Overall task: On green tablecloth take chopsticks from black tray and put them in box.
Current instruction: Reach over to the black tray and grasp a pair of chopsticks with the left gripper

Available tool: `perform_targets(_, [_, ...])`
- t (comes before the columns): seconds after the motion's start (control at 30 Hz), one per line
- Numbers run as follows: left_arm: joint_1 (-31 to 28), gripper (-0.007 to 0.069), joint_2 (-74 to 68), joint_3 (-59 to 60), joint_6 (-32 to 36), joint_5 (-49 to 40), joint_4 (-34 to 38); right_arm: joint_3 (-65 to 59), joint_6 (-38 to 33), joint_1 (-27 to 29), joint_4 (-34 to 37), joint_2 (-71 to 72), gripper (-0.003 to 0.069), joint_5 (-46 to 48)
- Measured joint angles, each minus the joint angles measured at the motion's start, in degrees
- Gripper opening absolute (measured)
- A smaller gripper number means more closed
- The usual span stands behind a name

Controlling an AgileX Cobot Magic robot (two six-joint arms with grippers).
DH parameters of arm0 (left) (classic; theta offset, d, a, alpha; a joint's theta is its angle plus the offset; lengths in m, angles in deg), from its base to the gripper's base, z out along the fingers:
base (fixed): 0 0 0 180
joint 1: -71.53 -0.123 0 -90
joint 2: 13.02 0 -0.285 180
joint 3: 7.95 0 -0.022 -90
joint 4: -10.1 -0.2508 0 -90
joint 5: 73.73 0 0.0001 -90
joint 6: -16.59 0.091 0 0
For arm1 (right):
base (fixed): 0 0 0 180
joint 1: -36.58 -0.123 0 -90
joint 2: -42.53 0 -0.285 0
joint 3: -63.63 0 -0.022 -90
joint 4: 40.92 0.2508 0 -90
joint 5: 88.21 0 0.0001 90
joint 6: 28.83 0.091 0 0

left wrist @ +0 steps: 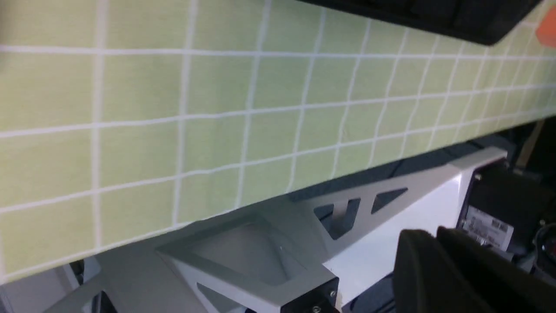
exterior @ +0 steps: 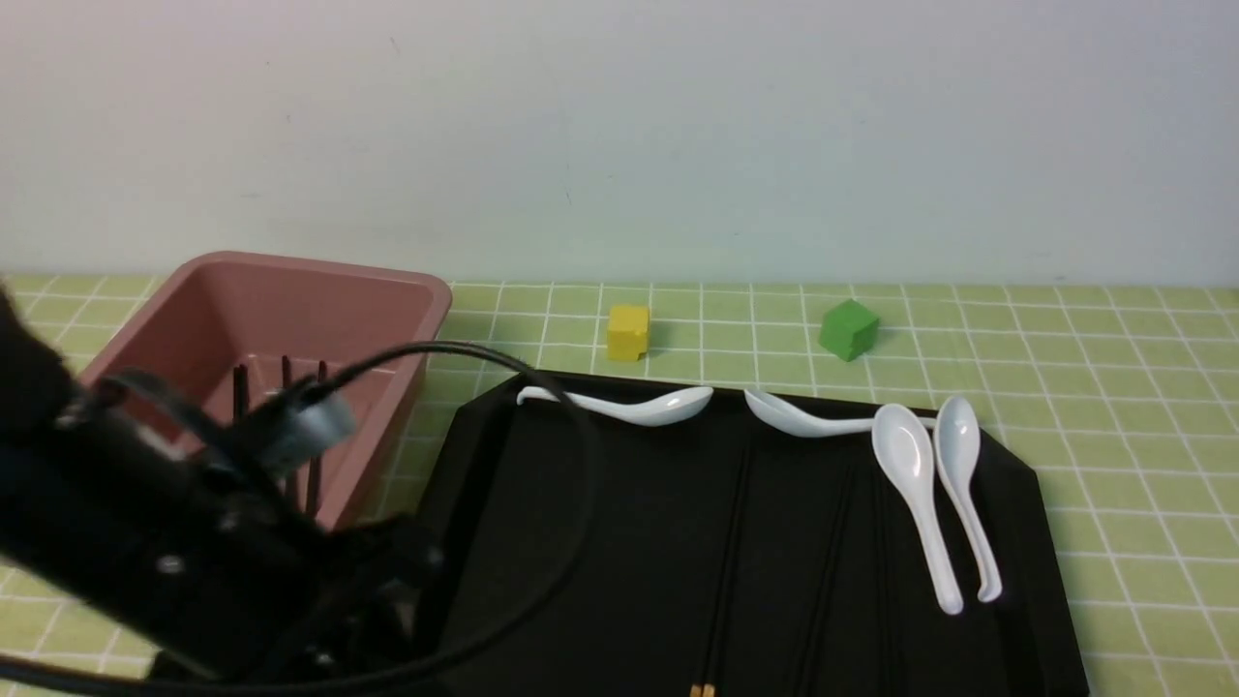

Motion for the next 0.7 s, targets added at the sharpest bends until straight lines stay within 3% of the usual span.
perform_targets(0.17, [13.96, 0.0074, -8.62, -7.60, -6.16, 8.02, -6.86, 0.00, 0.00, 0.00, 0.00, 0.00, 0.0240, 0.00])
perform_targets(0.27, [20.07, 0.0092, -14.38, -13.25, -13.62, 12.17, -16.25, 0.00, 0.00, 0.00, 0.00, 0.00, 0.0240, 0.00])
perform_targets(0.47, [26.46, 0.0200, -24.70, -25.89, -28.84, 10.42, -33.39, 0.00, 0.00, 0.00, 0.00, 0.00, 0.0240, 0.00])
perform_targets(0.6, [29.95, 0.0294, -32.57, -35.42, -33.62, 5.66, -41.63, 0.00, 0.00, 0.00, 0.00, 0.00, 0.0240, 0.00])
perform_targets(0.7, [31.91, 0.0332, -38.04, -41.23, -34.37, 3.55, -43.48, 0.00, 0.00, 0.00, 0.00, 0.00, 0.0240, 0.00])
